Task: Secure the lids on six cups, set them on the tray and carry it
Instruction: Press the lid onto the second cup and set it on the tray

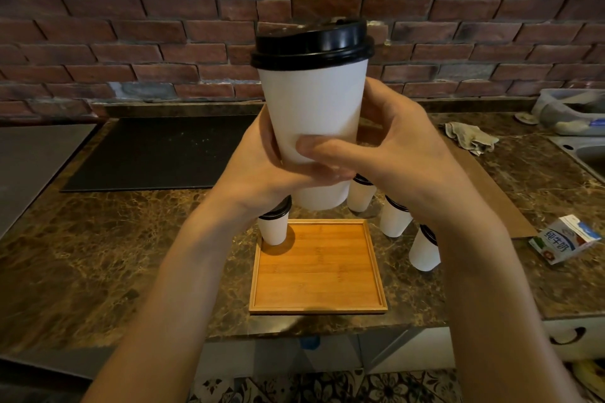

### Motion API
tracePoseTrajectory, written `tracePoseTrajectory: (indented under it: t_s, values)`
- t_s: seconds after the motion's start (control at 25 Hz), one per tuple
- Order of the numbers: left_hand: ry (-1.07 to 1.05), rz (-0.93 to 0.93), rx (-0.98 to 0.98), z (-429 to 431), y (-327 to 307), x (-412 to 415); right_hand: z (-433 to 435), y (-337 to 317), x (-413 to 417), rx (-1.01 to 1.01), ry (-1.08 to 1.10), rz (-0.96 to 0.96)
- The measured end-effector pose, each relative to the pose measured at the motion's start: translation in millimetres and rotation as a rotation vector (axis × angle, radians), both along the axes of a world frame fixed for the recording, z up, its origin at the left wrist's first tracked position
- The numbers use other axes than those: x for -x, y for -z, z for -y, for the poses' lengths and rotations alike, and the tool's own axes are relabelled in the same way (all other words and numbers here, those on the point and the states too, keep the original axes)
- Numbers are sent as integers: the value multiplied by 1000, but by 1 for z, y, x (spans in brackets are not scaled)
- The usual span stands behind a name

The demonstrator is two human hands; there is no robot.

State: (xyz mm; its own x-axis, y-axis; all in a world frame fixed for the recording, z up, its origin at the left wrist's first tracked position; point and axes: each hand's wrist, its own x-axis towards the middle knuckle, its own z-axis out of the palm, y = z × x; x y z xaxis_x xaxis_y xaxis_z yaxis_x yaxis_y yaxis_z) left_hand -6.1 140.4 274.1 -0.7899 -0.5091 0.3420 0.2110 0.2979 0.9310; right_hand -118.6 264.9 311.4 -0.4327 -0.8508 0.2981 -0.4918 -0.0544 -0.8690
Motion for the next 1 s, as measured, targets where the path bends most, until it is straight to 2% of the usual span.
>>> tracePoseTrajectory:
  t_s: [0.28, 0.52, 0.68, 1.0]
  values:
    - [-107, -32, 22, -8, 0, 9, 6, 4, -14, 16, 162, -5]
    - [-87, -54, 2, -8, 6, 11, 9, 13, -23, 33, 255, -23]
    - [-62, -60, 21, -7, 1, 8, 8, 10, -17, 66, 226, 0]
    - [37, 24, 73, 4, 3, 5, 2, 9, 1, 38, 11, 82]
